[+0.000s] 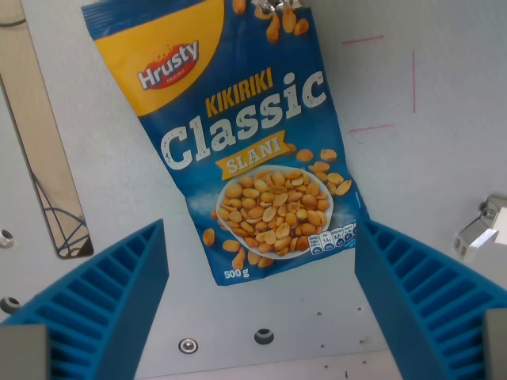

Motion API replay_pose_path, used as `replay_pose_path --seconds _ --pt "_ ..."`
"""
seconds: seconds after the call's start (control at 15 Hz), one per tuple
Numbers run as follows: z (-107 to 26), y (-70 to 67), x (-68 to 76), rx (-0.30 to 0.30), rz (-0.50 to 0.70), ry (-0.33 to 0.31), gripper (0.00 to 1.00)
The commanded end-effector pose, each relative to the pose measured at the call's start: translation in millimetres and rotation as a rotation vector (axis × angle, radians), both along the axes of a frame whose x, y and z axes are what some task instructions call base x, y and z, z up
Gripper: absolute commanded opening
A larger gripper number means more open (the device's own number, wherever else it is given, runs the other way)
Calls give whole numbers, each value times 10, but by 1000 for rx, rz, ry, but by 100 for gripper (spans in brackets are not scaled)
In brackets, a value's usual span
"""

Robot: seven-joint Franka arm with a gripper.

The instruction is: Rotate around gripper negative x

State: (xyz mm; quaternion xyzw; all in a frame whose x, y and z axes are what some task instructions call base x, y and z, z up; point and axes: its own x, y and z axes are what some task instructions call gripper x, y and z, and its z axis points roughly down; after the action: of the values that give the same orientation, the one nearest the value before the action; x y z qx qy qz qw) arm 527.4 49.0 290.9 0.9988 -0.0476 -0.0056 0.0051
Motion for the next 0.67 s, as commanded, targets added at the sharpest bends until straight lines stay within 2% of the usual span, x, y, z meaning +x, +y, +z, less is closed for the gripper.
replay_pose_path --seconds 0.07,0.67 --pt "22 0 1 -13 0 -3 100" --pt "22 0 1 -132 1 8 100"
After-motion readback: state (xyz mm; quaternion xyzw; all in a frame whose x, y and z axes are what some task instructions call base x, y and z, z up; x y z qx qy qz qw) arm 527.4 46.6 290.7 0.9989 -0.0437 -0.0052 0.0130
